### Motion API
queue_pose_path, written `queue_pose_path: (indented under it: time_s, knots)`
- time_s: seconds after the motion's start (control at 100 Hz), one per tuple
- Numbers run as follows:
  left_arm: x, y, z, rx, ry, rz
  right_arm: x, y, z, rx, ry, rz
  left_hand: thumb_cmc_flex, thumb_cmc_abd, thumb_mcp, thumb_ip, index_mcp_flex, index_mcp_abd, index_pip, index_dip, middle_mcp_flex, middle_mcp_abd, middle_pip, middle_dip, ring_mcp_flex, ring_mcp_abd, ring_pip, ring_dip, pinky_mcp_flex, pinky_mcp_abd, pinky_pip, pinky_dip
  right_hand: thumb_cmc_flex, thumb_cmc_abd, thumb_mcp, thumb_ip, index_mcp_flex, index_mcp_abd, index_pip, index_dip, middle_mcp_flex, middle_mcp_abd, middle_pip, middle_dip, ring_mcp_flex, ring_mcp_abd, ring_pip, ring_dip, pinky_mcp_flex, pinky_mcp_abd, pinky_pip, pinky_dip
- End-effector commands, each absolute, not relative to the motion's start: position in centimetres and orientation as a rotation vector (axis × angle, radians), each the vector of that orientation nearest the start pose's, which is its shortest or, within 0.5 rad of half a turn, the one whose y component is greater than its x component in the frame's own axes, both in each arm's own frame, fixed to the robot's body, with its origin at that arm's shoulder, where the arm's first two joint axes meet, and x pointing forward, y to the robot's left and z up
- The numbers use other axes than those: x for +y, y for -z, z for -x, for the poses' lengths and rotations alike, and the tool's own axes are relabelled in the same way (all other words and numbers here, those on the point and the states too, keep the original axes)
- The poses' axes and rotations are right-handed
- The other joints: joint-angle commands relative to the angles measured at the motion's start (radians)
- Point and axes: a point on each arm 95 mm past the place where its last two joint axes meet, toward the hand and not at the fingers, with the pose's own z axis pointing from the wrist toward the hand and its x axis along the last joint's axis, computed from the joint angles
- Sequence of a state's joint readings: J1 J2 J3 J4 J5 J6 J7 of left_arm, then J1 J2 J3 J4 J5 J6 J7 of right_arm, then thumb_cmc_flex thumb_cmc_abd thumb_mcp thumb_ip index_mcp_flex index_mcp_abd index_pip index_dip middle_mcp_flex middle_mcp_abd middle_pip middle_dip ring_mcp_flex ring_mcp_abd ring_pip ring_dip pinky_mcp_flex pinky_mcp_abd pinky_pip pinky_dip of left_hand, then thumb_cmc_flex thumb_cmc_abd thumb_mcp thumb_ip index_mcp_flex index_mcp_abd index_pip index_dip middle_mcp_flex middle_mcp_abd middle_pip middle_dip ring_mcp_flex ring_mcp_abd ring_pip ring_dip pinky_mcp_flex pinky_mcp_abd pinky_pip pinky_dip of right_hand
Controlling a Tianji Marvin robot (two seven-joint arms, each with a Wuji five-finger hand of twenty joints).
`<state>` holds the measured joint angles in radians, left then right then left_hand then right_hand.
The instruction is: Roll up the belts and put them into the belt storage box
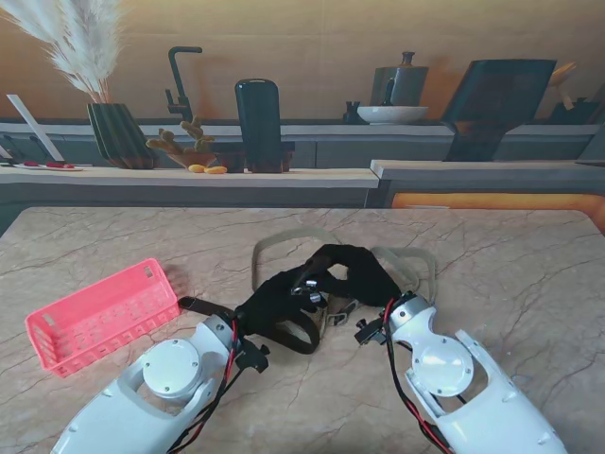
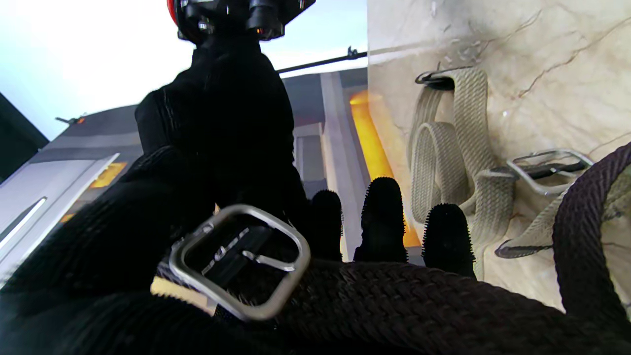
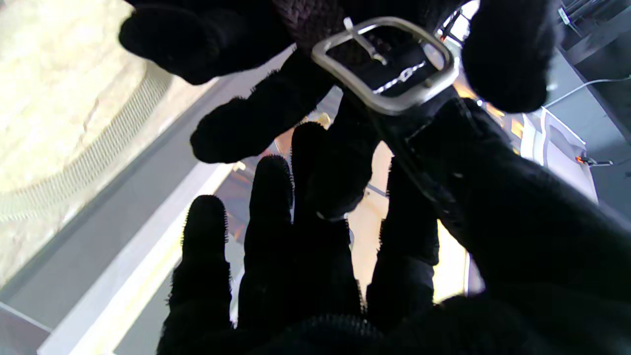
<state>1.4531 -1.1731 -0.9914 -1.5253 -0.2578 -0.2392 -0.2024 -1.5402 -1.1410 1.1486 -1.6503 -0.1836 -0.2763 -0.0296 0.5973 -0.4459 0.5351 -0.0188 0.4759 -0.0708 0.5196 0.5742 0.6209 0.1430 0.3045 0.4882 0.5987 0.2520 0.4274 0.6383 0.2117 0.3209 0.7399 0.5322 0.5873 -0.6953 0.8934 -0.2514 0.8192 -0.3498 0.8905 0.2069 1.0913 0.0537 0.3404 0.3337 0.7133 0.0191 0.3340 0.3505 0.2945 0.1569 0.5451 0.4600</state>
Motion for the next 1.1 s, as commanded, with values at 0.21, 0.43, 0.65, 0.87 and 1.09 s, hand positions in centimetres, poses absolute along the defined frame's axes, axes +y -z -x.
queue_pose_path:
  time_s: [0.21,0.43,0.65,0.87,1.09]
  knots:
    - [-8.5,32.6,-39.4,1.12,2.456,2.216,6.0,25.0,-38.4,-1.02,2.651,1.576,0.053,-0.028,0.035,-0.021,-0.046,0.101,-0.099,-0.026,0.029,-0.004,-0.015,-0.037,0.009,-0.043,-0.047,-0.04,0.022,-0.066,-0.071,-0.047,0.032,0.04,0.081,-0.01,0.106,-0.051,0.164,0.029,0.082,-0.117,0.099,0.038,0.041,-0.037,0.043,0.037,0.007,0.017,0.05,0.019]
    - [-8.1,32.5,-39.5,1.134,2.435,2.209,5.4,22.6,-38.1,-1.049,2.815,1.476,0.131,0.023,0.027,-0.016,0.029,0.101,-0.056,-0.007,0.121,-0.005,0.021,-0.024,0.069,-0.044,-0.025,-0.04,0.05,-0.072,-0.052,-0.052,0.026,0.052,0.077,-0.011,0.098,-0.051,0.162,0.031,0.077,-0.119,0.109,0.035,0.042,-0.04,0.057,0.046,0.008,0.02,0.06,0.017]
    - [-8.3,32.8,-39.8,1.156,2.38,2.254,4.9,20.9,-38.1,-1.086,2.895,1.415,0.348,0.083,-0.109,-0.049,0.106,0.064,0.015,0.071,0.205,-0.001,0.031,-0.037,0.124,-0.039,-0.001,-0.062,0.058,-0.066,0.009,-0.057,0.03,0.061,0.072,-0.011,0.091,-0.047,0.163,0.035,0.069,-0.114,0.118,0.032,0.044,-0.039,0.068,0.052,0.005,0.009,0.067,0.013]
    - [-8.9,32.9,-39.8,1.155,2.358,2.296,4.5,20.4,-38.5,-1.168,2.957,1.359,0.552,0.231,-0.318,-0.032,0.179,0.079,0.105,0.032,0.314,0.016,0.067,-0.054,0.196,-0.01,0.093,-0.073,0.077,-0.048,0.151,-0.03,0.035,0.075,0.06,-0.01,0.08,-0.042,0.164,0.039,0.054,-0.109,0.132,0.029,0.04,-0.04,0.077,0.057,-0.005,0.013,0.075,0.006]
    - [-9.0,32.9,-39.5,1.183,2.363,2.305,4.4,21.4,-39.4,-1.282,3.0,1.328,0.603,0.253,-0.359,-0.021,0.186,0.123,0.155,0.035,0.382,0.035,0.093,-0.065,0.257,-0.005,0.162,-0.072,0.103,-0.046,0.222,-0.021,0.045,0.088,0.046,-0.005,0.066,-0.035,0.167,0.042,0.036,-0.101,0.149,0.025,0.027,-0.035,0.088,0.06,-0.02,0.021,0.085,-0.002]
